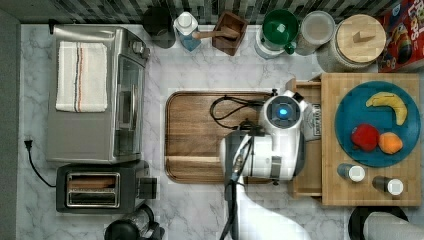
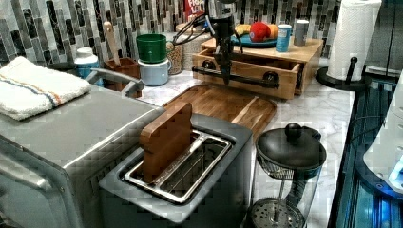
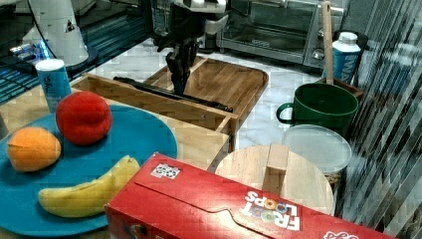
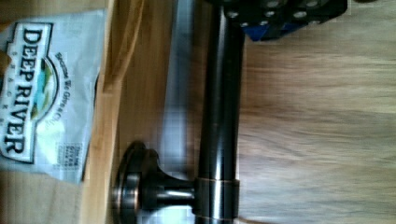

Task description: Close the drawer.

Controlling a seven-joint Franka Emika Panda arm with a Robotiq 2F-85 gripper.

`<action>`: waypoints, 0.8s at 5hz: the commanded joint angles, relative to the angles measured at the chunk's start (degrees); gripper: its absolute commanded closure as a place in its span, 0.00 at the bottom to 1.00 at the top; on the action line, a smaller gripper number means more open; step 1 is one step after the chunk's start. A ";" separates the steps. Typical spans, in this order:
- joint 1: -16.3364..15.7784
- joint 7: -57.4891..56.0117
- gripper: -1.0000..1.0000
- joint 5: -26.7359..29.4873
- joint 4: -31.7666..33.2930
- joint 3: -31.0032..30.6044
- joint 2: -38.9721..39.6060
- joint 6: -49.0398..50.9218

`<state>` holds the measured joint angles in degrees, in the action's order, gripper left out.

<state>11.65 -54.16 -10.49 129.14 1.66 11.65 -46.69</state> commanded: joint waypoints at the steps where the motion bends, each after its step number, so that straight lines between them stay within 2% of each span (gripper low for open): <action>1: 6.69 -5.41 1.00 -5.56 -10.84 7.06 1.88 -1.38; 2: 8.30 -8.77 1.00 -7.23 -11.99 6.98 3.10 -4.56; 4: 7.23 -7.11 1.00 -5.27 -11.94 6.55 2.72 -2.00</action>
<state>15.96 -58.36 -13.50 126.34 5.25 13.14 -47.56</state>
